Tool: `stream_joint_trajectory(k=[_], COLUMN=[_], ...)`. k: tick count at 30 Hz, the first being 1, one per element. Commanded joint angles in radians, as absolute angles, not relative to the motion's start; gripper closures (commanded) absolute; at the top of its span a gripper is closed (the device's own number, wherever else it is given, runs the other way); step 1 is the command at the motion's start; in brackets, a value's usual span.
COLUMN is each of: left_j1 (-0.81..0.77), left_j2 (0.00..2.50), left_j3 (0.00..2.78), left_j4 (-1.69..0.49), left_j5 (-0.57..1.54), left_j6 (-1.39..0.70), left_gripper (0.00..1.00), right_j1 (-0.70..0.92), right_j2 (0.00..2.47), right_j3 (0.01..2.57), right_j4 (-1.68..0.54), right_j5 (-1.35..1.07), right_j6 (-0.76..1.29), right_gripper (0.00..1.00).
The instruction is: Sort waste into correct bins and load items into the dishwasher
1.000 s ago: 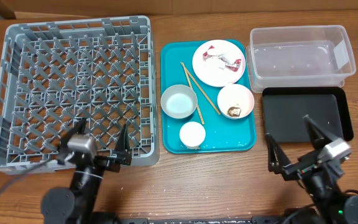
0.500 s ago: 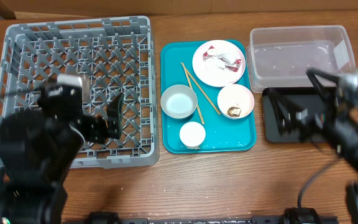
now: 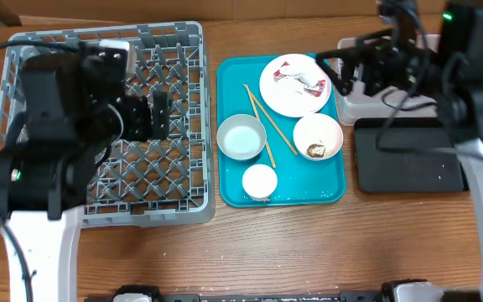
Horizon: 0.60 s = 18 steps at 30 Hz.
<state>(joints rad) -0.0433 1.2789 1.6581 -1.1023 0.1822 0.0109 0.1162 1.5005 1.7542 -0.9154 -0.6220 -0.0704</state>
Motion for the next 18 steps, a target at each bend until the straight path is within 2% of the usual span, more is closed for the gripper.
stream_joint_trajectory(k=[1, 9, 12, 18], left_j1=[-0.039, -0.039, -0.039, -0.039], left_j2=[1.324, 1.426, 1.452, 1.493], left_j3=[1.678, 1.678, 1.678, 1.678], left_j4=[-1.118, -1.126, -1.126, -1.169], left_j5=[0.174, 0.185, 0.185, 0.185], left_j6=[0.030, 0.019, 0.019, 0.019], left_gripper=[0.00, 0.00, 0.00, 0.00], right_j1=[0.119, 0.133, 0.185, 0.373], right_j2=[1.550, 1.628, 1.647, 1.719], right_j3=[1.789, 1.789, 1.789, 1.789], right_j4=[-0.911, -0.919, -0.909, -0.873], right_j5=[-0.635, -0.628, -0.481, -0.004], right_j6=[-0.083, -0.113, -0.113, -0.206], right_gripper=[0.00, 0.00, 0.00, 0.00])
